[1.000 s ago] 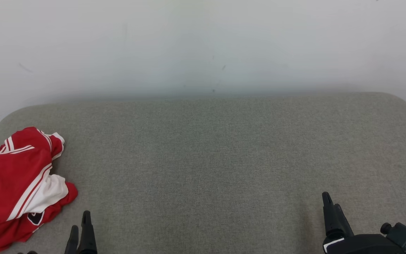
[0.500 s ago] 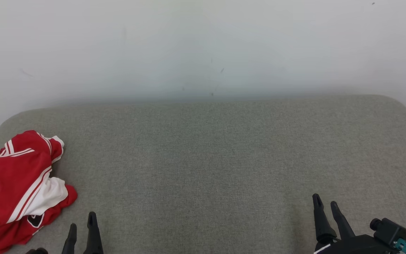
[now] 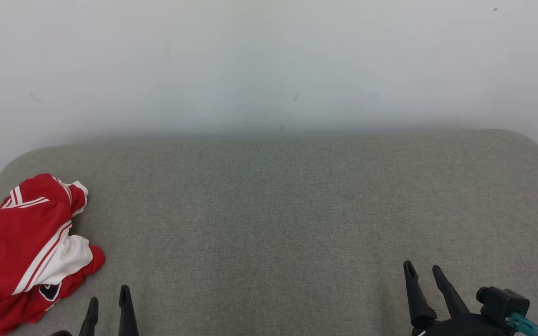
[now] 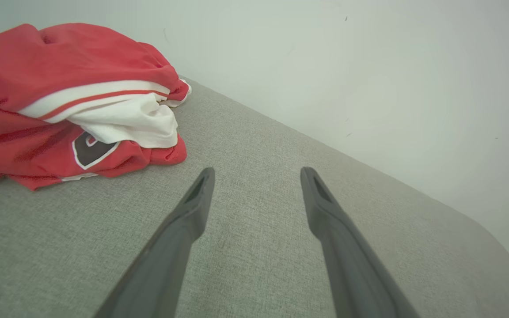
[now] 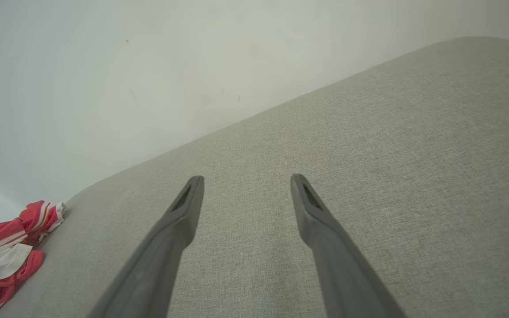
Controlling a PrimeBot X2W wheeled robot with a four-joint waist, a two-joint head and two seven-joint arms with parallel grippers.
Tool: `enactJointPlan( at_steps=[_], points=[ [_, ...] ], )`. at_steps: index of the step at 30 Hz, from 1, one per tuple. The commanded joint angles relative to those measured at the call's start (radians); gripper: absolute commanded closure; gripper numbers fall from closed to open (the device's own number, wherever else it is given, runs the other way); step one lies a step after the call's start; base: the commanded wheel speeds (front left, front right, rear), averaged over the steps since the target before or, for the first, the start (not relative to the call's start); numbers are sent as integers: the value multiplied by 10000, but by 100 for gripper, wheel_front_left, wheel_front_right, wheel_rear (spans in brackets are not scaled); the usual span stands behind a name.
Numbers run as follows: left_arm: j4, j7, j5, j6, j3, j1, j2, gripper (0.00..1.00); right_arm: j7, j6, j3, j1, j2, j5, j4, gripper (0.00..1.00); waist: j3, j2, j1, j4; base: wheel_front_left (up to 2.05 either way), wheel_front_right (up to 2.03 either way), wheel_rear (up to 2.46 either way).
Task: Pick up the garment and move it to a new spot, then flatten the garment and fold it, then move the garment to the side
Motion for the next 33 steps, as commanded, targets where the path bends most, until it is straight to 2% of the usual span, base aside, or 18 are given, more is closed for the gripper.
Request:
enactJointPlan(
  at_steps=[1, 11, 33],
  points=[
    [-94, -84, 309, -2, -8, 43, 61, 0, -53, -13, -12, 14, -45, -312, -116, 0, -9, 0, 0, 10, 0, 0, 0],
    [-60, -323, 1355, -8, 46, 137, 66, 0, -93, -14, -153, 110, -48, -1529, -121, 0, -30, 0, 0, 17, 0, 0, 0],
    [350, -766, 2956, -122, -21, 10, 74, 0, -344, -18, -368, 212, -51, -3213, -62, 0, -133, 0, 0, -18, 0, 0, 0]
  ],
)
